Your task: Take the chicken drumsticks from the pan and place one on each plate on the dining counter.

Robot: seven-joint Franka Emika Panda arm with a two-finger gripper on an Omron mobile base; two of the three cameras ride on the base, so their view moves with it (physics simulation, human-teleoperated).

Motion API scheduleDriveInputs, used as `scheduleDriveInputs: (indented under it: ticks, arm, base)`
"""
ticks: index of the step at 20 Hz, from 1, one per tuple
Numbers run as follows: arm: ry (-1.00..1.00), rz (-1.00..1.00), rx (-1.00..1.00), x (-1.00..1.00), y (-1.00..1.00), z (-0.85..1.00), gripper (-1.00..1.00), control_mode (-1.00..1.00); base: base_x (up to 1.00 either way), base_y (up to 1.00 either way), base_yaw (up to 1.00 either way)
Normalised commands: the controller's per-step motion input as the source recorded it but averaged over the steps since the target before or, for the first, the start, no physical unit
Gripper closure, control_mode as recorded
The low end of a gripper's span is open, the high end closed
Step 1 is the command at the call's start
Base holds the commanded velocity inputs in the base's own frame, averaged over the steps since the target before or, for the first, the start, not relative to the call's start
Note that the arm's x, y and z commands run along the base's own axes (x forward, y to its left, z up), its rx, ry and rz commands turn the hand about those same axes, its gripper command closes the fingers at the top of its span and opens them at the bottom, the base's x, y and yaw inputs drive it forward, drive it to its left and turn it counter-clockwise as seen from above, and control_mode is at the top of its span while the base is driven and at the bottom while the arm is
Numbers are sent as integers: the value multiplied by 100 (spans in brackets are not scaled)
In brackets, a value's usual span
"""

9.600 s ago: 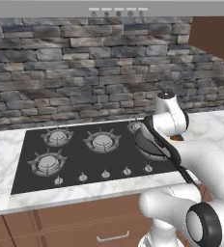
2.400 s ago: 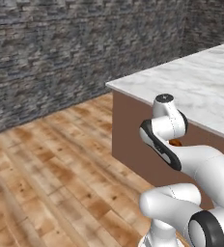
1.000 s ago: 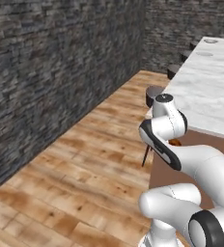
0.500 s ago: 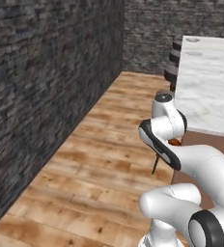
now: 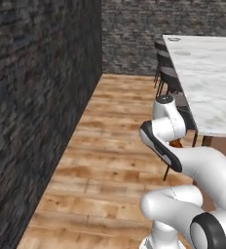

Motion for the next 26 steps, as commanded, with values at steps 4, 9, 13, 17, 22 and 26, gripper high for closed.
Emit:
scheduleDriveInputs:
  ticks: [4,9,13,17,22,26]
  arm:
    - [0,0,0,0,0,0,100,100]
    - [0,0,0,0,0,0,100,100]
    - [0,0,0,0,0,0,100,100]
    - [0,0,0,0,0,0,100,100]
    - [0,0,0,0,0,0,100,100]
    - [0,0,0,0,0,0,100,100]
  base:
    - [85,60,-39]
    - [87,60,-39]
    - [89,59,-37]
    - [90,58,-36]
    - [93,56,-35]
    - [94,58,-32]
